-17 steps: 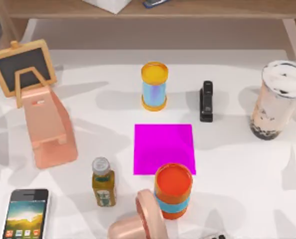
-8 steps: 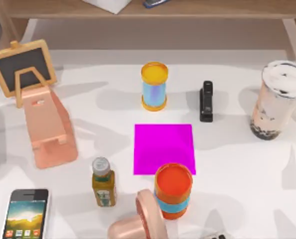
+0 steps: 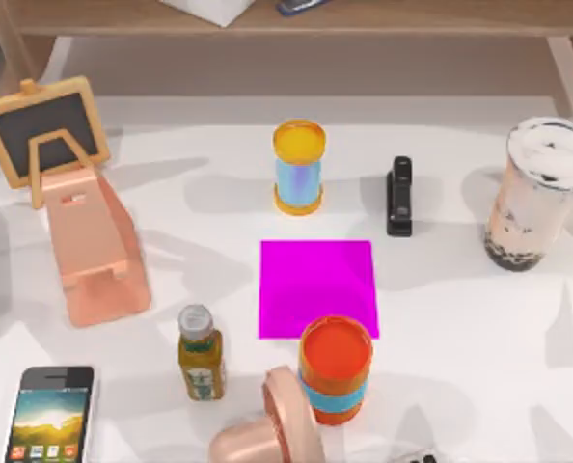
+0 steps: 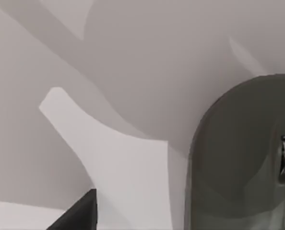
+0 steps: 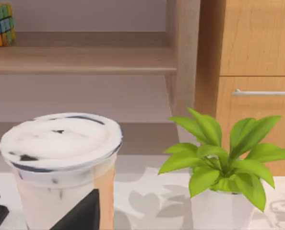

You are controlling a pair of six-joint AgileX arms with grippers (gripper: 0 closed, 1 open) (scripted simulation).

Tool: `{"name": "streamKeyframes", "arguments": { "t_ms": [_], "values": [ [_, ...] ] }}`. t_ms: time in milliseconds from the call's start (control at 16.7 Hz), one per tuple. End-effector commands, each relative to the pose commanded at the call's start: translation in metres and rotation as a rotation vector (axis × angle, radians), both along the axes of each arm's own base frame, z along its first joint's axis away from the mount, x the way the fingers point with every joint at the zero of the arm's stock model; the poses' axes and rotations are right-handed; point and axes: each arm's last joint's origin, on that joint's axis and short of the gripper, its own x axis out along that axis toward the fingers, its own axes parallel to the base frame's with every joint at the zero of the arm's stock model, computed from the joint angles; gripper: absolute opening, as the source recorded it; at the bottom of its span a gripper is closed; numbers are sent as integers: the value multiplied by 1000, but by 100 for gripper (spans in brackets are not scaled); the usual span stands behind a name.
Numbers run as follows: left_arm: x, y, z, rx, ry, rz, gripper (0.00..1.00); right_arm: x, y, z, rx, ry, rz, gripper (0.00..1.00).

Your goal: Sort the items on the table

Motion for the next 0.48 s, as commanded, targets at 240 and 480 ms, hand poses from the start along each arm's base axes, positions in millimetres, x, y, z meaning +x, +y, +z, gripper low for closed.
{"name": "streamKeyframes", "arguments": {
  "t_ms": [240, 480],
  "values": [
    [0, 0, 0, 0, 0, 0, 62, 0, 0, 0, 0, 0, 0, 100],
    [0, 0, 0, 0, 0, 0, 32, 0, 0, 0, 0, 0, 0, 100]
  ]
}}
